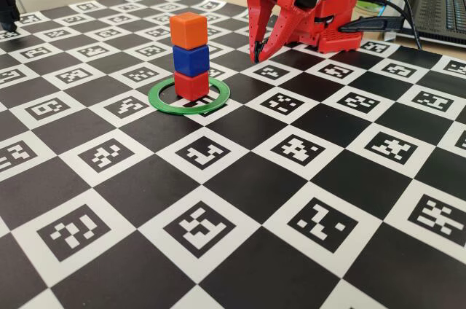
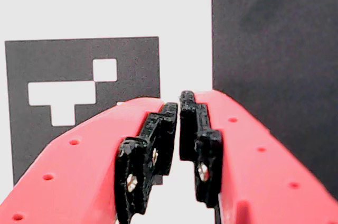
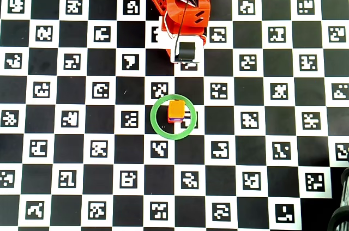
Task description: Grab the red cube then put it in the green circle then put the blue cube on top and finally the orange cube on top
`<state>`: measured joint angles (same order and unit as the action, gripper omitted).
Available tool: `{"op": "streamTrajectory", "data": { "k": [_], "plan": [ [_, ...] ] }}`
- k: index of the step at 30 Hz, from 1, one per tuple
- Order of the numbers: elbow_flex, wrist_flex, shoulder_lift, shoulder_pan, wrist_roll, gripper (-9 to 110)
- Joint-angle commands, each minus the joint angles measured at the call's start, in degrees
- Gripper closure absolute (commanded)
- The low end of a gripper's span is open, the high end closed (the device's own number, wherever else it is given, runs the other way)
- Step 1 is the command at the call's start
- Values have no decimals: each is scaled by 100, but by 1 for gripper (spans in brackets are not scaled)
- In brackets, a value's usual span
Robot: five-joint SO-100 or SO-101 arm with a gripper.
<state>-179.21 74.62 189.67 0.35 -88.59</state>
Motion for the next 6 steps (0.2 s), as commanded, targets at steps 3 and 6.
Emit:
{"op": "streamTrajectory", "data": {
  "k": [3,6],
  "plan": [
    [-237,413,281,35,-26,106],
    [-237,413,281,35,-26,106]
  ]
}}
